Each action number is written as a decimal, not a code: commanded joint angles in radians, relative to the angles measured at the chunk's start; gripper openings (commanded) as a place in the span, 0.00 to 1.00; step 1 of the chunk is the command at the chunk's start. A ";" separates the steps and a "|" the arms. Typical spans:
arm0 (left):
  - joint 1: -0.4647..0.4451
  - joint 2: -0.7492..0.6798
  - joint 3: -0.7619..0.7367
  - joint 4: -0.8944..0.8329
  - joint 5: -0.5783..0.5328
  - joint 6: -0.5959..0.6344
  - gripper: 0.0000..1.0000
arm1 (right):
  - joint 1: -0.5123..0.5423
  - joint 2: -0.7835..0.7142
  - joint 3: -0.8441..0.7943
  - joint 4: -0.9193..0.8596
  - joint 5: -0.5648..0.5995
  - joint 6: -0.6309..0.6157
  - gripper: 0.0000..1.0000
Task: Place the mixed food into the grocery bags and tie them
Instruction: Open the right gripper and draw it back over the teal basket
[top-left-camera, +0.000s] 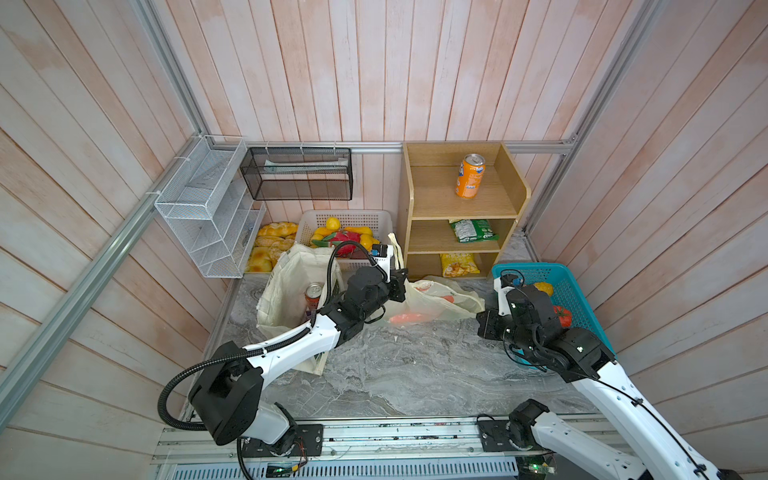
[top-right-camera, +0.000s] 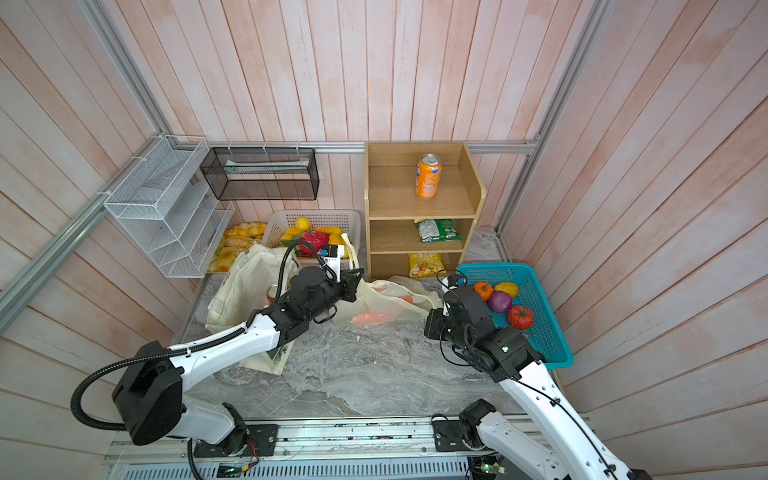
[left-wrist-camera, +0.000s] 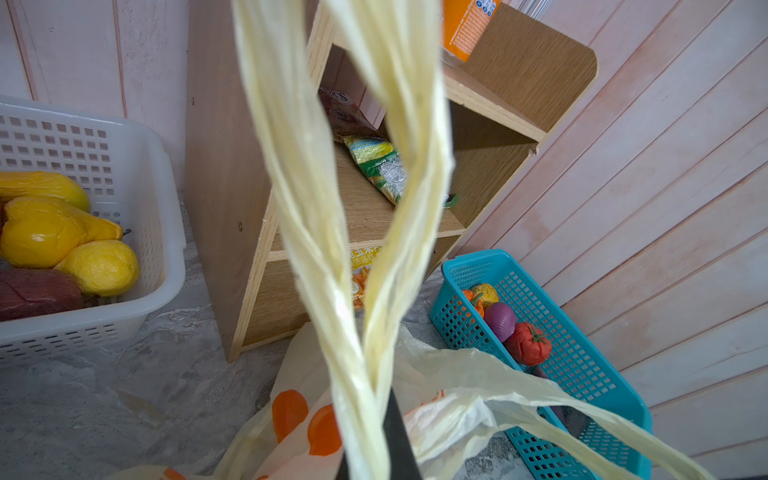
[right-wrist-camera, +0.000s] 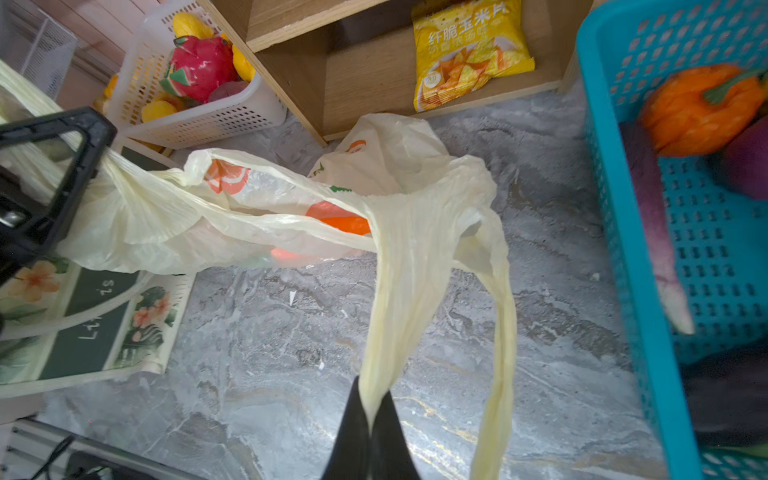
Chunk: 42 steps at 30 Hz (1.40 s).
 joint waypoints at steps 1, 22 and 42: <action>0.007 -0.047 0.001 -0.015 0.004 0.015 0.00 | 0.005 0.051 0.158 0.000 0.079 -0.066 0.00; 0.023 0.086 0.166 -0.162 0.320 0.115 0.00 | -0.079 0.229 0.297 0.117 -0.051 -0.178 0.00; 0.165 0.185 0.161 -0.158 0.367 0.053 0.00 | -0.223 0.177 0.235 0.182 -0.176 -0.200 0.72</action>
